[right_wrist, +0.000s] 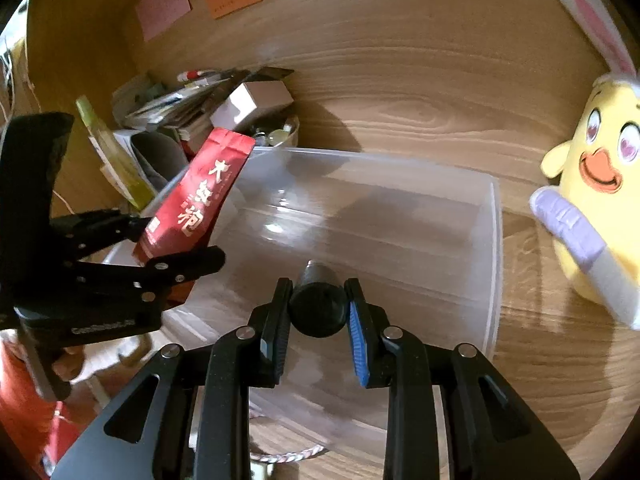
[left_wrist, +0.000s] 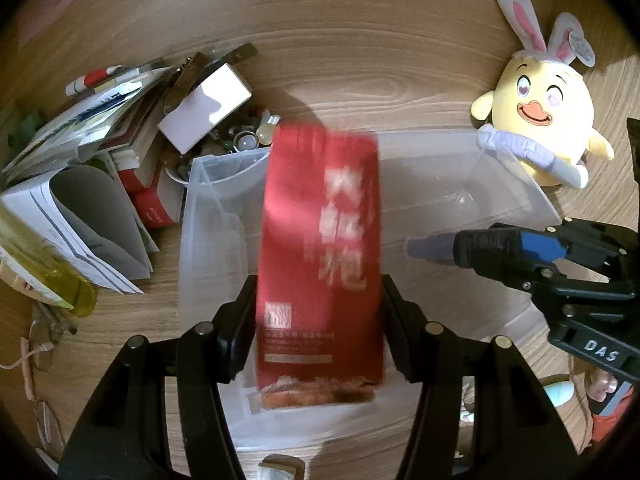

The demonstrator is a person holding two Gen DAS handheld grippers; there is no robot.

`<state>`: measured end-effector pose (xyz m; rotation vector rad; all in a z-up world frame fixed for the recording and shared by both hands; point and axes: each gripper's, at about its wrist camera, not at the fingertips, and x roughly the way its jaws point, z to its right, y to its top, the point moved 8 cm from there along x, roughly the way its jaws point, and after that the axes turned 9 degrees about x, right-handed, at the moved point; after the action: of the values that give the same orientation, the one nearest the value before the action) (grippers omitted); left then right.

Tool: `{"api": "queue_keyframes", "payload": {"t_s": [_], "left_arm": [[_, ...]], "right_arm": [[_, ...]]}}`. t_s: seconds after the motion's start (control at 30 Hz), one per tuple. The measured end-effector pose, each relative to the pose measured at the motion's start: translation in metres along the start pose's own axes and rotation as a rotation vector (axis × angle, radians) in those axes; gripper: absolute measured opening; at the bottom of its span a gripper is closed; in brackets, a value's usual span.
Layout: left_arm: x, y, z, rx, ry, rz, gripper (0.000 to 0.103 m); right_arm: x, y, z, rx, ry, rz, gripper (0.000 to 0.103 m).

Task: Organize objects
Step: 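Lift both items and lower them into the clear plastic box, then open both tools to release the items and withdraw from the box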

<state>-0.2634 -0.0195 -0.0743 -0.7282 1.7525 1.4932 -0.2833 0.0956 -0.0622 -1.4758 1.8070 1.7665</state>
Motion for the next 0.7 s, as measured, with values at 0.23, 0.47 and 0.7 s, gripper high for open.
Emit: {"api": "queue_keyframes", "payload": {"t_s": [0.23,0.47,0.7], "left_arm": [[-0.017,-0.002,-0.002,-0.011,0.001,0.031,0.069],[-0.041,0.001,0.0,-0.02,0.035,0.075,0.084],[-0.073,-0.003,0.0,-0.023,0.055,0.128,0.091]], "right_arm": [[-0.003,0.002,0.0,-0.036,-0.061,0.019,0.037],[-0.026,0.01,-0.001,-0.037,-0.098,0.09,0.069],[-0.056,0.012,-0.007,-0.063,-0.145,0.158,0.083]]}}
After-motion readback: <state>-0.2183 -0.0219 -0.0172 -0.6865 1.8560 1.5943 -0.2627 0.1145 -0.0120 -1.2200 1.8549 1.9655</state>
